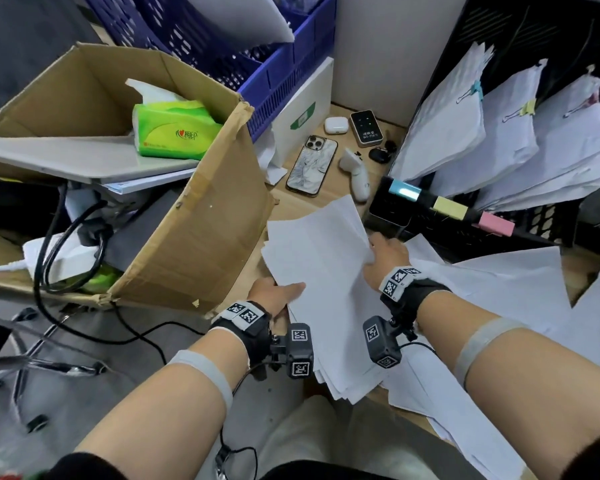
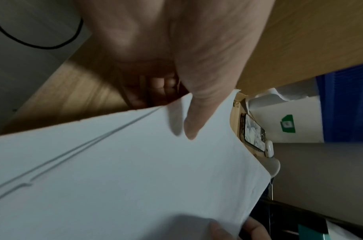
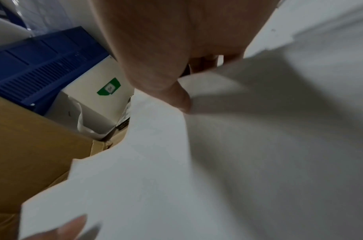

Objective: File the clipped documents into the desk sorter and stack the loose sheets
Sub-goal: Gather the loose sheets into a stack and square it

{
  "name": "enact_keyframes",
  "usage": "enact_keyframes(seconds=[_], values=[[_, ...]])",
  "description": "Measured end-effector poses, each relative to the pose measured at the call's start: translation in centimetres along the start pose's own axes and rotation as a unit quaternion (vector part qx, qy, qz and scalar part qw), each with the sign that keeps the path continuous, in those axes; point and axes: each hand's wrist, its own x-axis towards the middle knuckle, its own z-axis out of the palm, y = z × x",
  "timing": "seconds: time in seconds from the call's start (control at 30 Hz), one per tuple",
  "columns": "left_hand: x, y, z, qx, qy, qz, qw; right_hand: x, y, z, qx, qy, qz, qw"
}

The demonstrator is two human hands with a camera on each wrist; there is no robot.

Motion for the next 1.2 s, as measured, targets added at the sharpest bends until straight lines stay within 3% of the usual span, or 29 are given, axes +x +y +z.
enact_keyframes(seconds=[0.1,0.2,0.4,0.47,0.6,0.7,0.8,0.93,1.1,1.2], values=[[-0.5,0.6,0.5,0.051,0.021,0.033,0.998,0.0,-0.3,-0.2,0.081,-0.016,0.032,0.996],[-1.0,1.4,0.3,0.025,0.039,0.075,0.996,0.2,-0.9,-1.1,0.119,-0.037,0.046,0.991],[-3.8,7.0,-1.7,-0.093,0.077,0.196,0.973,-1.2,-3.4,-6.3,0.277,0.072,-0.031,0.958],[-5.6,9.9,-2.3,-0.127,0.083,0.269,0.951,-2.0,-4.7,-8.6,0.332,0.114,-0.059,0.934],[-8.8,13.4,-2.9,-0.162,0.067,0.39,0.904,-4.7,-6.0,-12.2,0.48,0.186,-0.108,0.851],[-9.6,13.3,-2.4,-0.158,0.055,0.432,0.887,-7.0,-5.2,-11.3,0.506,0.196,-0.111,0.833],[-8.9,11.2,-1.6,-0.037,0.073,0.448,0.89,-8.0,-3.7,-8.3,0.498,0.164,-0.054,0.85],[-8.1,9.7,-0.7,-0.041,0.038,0.383,0.922,-7.8,-2.8,-6.7,0.447,0.158,-0.062,0.878],[-6.2,8.6,-0.6,-0.06,0.045,0.323,0.943,-8.0,-2.8,-6.4,0.505,0.154,-0.005,0.849],[-5.6,8.6,-0.6,-0.039,0.035,0.304,0.951,-8.1,-2.2,-6.1,0.473,0.141,-0.002,0.87]])
